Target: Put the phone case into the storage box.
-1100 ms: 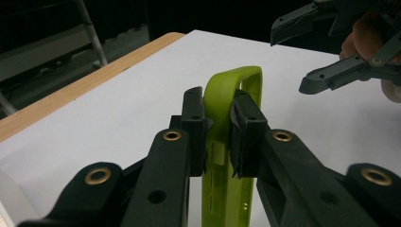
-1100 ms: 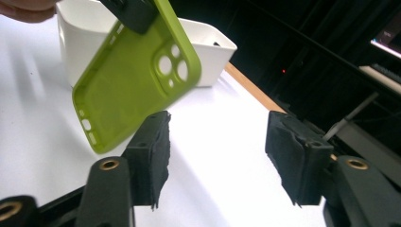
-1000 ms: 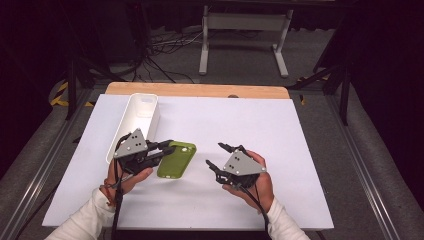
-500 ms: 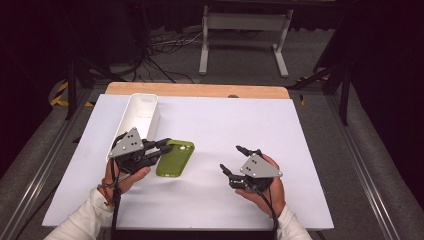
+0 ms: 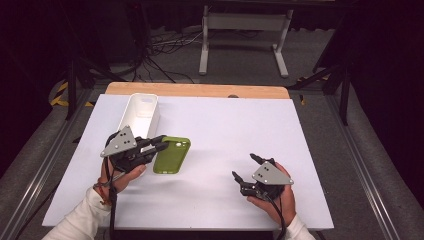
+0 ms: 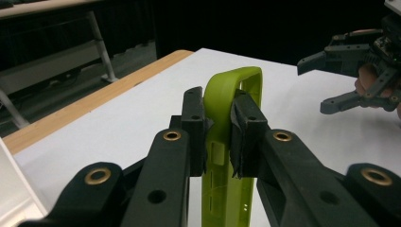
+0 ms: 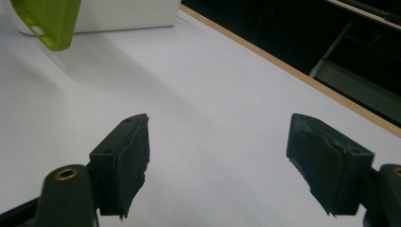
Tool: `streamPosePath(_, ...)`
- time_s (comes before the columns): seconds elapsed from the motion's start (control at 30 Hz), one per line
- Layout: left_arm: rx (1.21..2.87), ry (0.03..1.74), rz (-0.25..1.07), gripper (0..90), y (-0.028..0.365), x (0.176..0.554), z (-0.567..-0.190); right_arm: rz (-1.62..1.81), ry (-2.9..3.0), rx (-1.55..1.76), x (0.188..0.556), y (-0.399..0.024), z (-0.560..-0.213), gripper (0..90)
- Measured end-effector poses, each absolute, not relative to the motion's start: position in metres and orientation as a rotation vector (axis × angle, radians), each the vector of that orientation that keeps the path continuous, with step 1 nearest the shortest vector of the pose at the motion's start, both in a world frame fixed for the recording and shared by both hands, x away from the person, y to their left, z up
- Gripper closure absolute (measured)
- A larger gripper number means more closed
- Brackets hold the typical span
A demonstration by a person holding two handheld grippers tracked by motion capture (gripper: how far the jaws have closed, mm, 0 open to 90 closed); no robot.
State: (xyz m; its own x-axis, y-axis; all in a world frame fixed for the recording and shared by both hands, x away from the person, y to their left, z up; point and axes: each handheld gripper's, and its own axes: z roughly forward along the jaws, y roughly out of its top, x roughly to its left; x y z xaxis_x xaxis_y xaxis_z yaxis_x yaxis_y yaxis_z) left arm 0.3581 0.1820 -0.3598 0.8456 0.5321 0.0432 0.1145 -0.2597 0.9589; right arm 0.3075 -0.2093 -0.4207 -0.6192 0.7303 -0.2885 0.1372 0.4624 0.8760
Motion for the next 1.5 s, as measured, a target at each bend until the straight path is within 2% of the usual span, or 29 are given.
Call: streamPosePath(1.5, 1.667, 0.498, 0.494, 78.5, 0.218, 0.354, -0.336, 1.113, 2.053, 0.725, 0.309, -0.212, -0.425, 21.3)
